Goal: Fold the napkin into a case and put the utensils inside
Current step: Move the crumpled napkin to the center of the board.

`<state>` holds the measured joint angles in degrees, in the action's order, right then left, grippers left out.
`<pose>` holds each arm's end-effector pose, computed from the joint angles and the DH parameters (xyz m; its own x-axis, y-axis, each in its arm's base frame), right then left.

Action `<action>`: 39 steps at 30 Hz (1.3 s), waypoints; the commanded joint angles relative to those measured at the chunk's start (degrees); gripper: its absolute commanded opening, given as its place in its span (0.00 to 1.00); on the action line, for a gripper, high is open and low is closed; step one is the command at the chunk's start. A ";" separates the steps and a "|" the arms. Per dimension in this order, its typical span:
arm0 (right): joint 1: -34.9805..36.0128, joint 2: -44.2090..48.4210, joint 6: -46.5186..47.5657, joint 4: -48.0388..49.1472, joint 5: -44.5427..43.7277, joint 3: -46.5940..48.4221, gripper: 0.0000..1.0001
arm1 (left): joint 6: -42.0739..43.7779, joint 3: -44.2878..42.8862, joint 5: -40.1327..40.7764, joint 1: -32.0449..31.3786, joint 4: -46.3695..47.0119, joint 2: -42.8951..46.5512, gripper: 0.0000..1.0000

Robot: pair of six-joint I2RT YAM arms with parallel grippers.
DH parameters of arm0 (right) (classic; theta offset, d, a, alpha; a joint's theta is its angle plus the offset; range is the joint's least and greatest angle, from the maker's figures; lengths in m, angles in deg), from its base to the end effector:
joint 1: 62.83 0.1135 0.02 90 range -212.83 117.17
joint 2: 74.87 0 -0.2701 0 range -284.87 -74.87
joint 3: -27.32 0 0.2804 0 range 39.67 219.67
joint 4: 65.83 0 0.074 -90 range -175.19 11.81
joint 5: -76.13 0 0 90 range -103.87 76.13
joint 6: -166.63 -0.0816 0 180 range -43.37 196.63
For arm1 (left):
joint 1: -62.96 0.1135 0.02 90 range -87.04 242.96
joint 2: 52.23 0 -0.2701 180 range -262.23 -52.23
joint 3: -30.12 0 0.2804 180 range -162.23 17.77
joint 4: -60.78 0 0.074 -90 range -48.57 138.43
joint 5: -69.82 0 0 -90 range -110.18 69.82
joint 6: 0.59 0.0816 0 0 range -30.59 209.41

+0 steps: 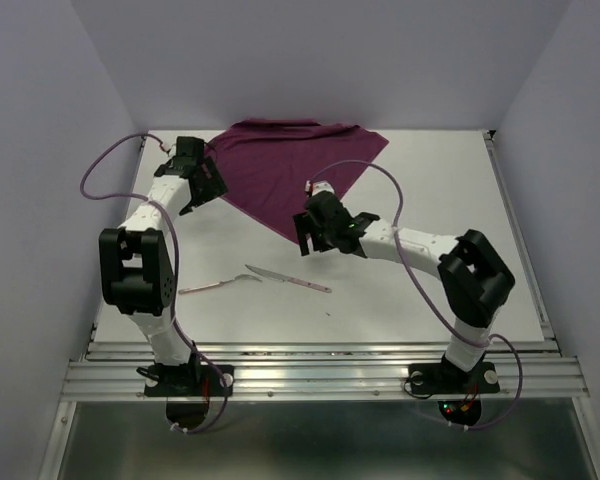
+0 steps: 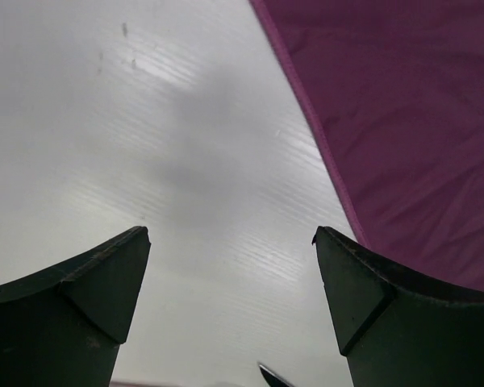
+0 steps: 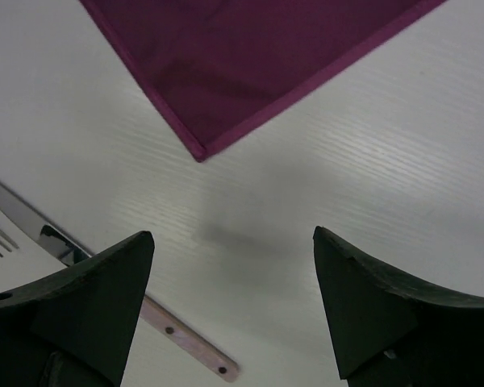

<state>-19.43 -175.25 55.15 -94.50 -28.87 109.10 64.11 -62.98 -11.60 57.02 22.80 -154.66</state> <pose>0.3328 0.2857 0.1775 -0.6929 -0.1685 -0.7010 -0.3034 0.9502 0.0716 0.4585 -0.0355 0.2181 -0.6617 -0.3560 -0.6599 -0.3109 0.9311 -0.1906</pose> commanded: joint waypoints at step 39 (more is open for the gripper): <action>-4.98 9.92 -9.01 0.06 -15.85 -18.45 0.12 | -3.35 5.43 -5.15 2.24 1.10 7.17 0.95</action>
<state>-21.48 -170.16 50.81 -93.78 -41.07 93.14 61.97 -56.93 -14.60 59.30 22.40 -146.01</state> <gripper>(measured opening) 0.052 0.949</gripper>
